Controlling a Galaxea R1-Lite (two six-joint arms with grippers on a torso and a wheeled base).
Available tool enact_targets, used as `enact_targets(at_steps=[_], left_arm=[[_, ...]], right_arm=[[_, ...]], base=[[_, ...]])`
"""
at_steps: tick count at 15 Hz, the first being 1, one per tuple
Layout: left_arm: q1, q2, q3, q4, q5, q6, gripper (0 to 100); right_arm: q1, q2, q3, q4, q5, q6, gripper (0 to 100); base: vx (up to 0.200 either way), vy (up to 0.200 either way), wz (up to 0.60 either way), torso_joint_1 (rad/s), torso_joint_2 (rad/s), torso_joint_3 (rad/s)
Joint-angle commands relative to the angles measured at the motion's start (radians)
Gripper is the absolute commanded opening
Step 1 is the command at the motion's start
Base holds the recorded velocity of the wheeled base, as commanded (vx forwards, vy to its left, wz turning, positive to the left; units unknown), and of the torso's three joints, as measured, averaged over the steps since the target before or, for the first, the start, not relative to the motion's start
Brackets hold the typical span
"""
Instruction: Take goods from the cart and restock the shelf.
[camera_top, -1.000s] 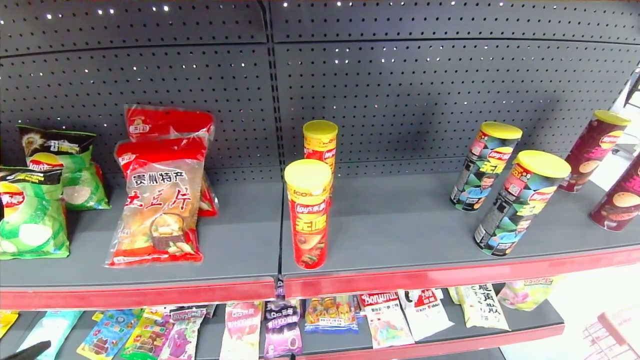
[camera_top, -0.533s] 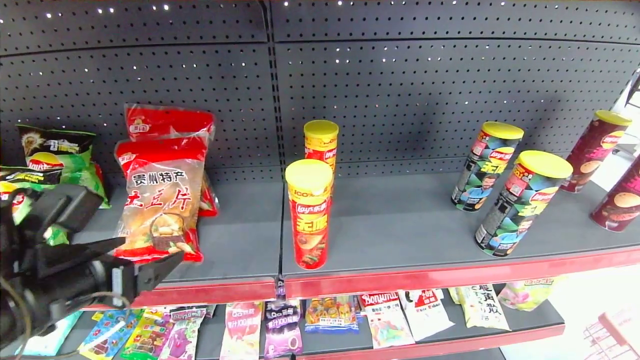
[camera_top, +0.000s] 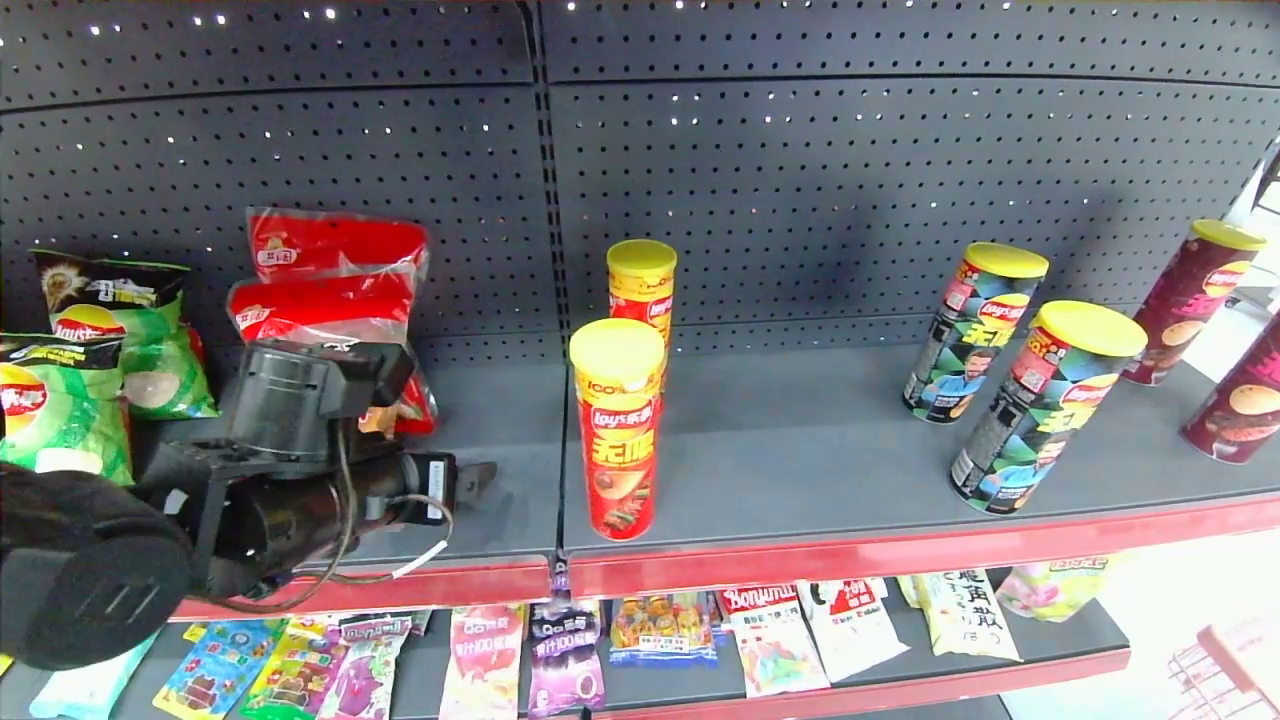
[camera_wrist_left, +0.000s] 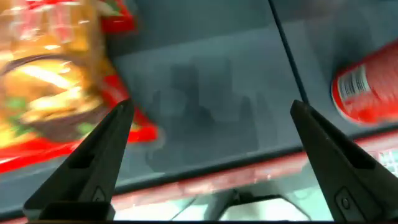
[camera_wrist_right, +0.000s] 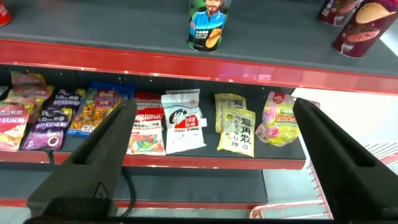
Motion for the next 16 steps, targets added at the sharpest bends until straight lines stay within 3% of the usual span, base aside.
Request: enact_targets(at_steps=[1, 11, 16], left_arm=[[-0.043, 0.092, -0.055, 0.001, 0.003, -0.033, 100], [-0.105, 0.143, -0.072, 0.004, 0.000, -0.036, 100], [-0.126, 0.187, -0.134, 0.006, 0.000, -0.036, 100]], right_arm=[[0.000, -0.001, 0.003, -0.001, 0.000, 0.000, 100], [0.000, -0.001, 0.017, -0.001, 0.000, 0.000, 100], [0.000, -0.001, 0.017, -0.001, -0.002, 0.002, 100]], base=[[0.000, 0.000, 0.00, 0.000, 0.00, 0.000], [0.000, 0.000, 0.00, 0.000, 0.00, 0.000], [0.000, 0.000, 0.00, 0.000, 0.00, 0.000]])
